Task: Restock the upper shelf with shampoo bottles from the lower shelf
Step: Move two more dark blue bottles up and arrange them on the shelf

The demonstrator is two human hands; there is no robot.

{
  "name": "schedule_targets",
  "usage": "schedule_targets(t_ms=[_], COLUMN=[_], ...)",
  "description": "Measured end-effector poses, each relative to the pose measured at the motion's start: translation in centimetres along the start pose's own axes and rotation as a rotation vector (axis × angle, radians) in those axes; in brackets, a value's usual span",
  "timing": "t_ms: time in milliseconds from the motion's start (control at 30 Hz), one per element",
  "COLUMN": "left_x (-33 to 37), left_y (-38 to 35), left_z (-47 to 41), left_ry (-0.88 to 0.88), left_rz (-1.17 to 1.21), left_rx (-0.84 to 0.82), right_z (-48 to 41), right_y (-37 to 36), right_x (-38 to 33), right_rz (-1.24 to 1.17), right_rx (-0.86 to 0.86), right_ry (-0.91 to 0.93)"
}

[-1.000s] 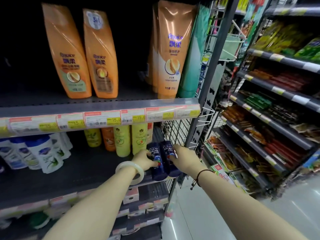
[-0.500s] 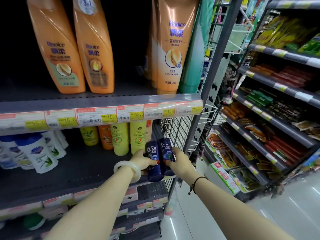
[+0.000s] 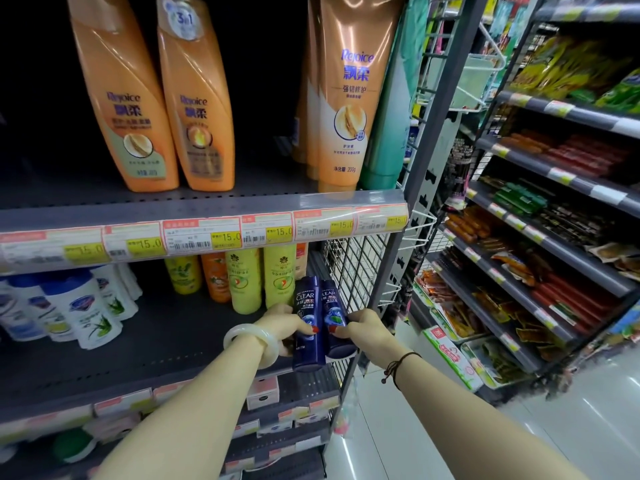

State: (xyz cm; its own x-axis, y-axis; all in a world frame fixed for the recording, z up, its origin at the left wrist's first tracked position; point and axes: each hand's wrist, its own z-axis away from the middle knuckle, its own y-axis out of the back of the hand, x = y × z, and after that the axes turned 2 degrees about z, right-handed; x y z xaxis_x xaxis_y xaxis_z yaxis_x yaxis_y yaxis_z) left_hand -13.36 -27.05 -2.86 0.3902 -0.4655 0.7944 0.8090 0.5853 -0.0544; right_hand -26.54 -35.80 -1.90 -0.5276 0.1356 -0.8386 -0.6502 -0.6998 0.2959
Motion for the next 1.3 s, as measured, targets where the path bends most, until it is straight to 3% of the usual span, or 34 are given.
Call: schedule_targets(t_ms=[300, 700, 1300], left_x=[0.0, -0.4, 0.5], left_y=[-0.2, -0.4, 4.1], left_z=[0.5, 2.9, 10.9], left_ry=[-0.02, -0.124, -0.256], left_rz=[-0.039, -0.004, -0.191], left_rx=[-0.031, -0.063, 0.009], right_z=[0.9, 1.5, 6.9], right_y=[0.2, -0.4, -1.7], right_x=[1.0, 1.8, -2.5], right_rz=[-0.226, -0.344, -0.132], right_rx=[-0.068, -0.089, -0.28], right_ry=[-0.041, -0.024, 0.242])
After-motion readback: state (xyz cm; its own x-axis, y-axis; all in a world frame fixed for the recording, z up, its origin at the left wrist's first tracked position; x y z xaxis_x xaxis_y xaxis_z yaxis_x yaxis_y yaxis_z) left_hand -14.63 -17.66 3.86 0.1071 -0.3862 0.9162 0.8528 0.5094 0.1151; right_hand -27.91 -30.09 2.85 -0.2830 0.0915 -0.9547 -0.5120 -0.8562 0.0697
